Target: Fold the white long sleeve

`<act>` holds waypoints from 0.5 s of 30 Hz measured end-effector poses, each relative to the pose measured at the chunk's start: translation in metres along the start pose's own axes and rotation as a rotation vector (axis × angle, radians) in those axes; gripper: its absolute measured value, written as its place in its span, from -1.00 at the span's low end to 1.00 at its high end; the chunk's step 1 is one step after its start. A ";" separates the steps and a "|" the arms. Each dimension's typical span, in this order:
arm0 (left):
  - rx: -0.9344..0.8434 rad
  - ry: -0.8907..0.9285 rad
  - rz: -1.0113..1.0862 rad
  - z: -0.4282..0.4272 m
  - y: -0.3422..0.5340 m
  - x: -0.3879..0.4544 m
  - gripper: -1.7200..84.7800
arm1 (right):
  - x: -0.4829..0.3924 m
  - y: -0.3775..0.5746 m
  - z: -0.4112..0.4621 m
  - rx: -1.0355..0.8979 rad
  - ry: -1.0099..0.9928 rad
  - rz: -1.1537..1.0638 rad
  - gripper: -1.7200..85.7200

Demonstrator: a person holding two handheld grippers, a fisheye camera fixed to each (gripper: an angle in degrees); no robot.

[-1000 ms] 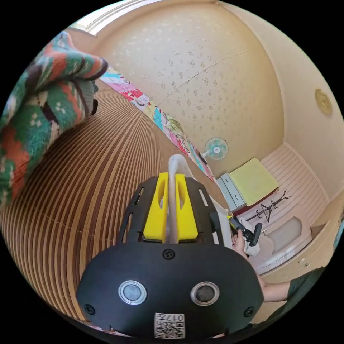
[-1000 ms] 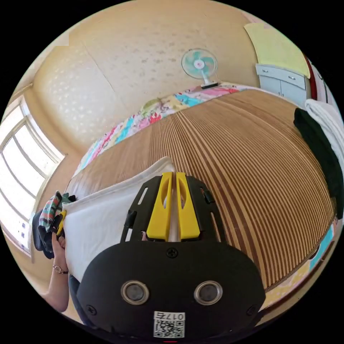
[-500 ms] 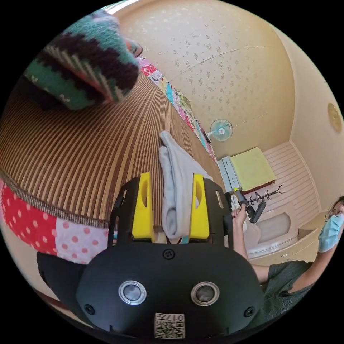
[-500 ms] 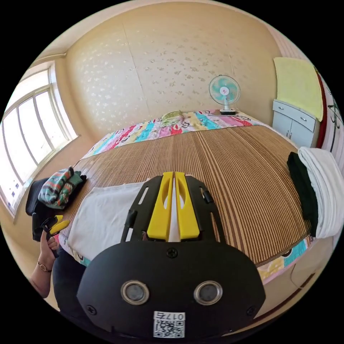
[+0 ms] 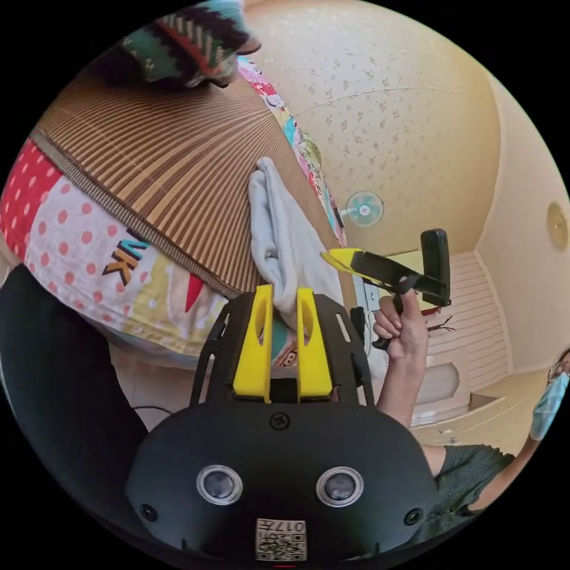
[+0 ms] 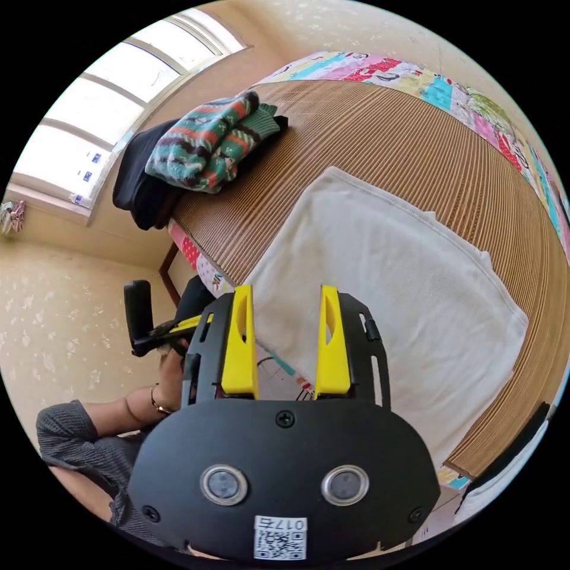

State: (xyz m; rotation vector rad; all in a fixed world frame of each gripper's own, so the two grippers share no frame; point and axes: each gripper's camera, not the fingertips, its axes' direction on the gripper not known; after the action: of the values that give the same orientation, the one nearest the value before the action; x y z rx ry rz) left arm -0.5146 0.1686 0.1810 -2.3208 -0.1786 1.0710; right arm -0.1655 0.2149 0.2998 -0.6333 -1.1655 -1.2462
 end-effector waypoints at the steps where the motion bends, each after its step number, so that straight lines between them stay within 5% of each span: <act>1: 0.010 -0.025 0.058 -0.001 0.000 0.019 -0.81 | -0.007 -0.014 0.000 -0.048 -0.021 -0.004 -0.55; 4: 0.027 -0.073 0.173 0.003 0.001 0.058 -0.81 | -0.026 -0.053 0.017 -0.234 0.036 -0.050 -0.51; 9: 0.030 -0.148 0.230 0.010 0.003 0.086 -0.80 | -0.054 -0.077 0.064 -0.571 0.453 -0.240 -0.69; 15: 0.011 0.076 0.294 -0.003 0.013 0.072 -0.66 | 0.033 -0.021 -0.125 -0.208 0.231 -0.215 -0.79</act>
State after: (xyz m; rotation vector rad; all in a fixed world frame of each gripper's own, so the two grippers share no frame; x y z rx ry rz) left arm -0.4652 0.1816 0.1283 -2.4233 0.2042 1.1148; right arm -0.1484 0.0864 0.2837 -0.5086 -0.9363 -1.5943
